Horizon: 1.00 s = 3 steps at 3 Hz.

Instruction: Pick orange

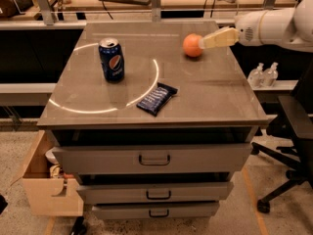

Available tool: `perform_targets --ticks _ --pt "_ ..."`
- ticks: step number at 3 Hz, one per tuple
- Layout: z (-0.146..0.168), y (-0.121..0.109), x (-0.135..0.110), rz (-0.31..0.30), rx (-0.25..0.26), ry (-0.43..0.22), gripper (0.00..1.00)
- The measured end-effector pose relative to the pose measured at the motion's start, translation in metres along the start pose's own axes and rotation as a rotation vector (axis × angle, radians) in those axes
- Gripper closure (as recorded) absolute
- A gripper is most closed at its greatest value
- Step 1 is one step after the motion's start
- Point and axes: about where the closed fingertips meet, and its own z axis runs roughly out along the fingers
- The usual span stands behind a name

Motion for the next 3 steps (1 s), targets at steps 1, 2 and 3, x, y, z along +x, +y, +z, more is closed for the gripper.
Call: perform_targets --ticks 1,2,3 --pt "0.045 0.007 0.0 0.05 -0.063 -0.057 0.0" --pt "0.073 0.014 0.003 0.079 -0.103 -0.077 0.0" --pt "0.094 0.018 0.009 0.091 -0.118 -0.094 0.0"
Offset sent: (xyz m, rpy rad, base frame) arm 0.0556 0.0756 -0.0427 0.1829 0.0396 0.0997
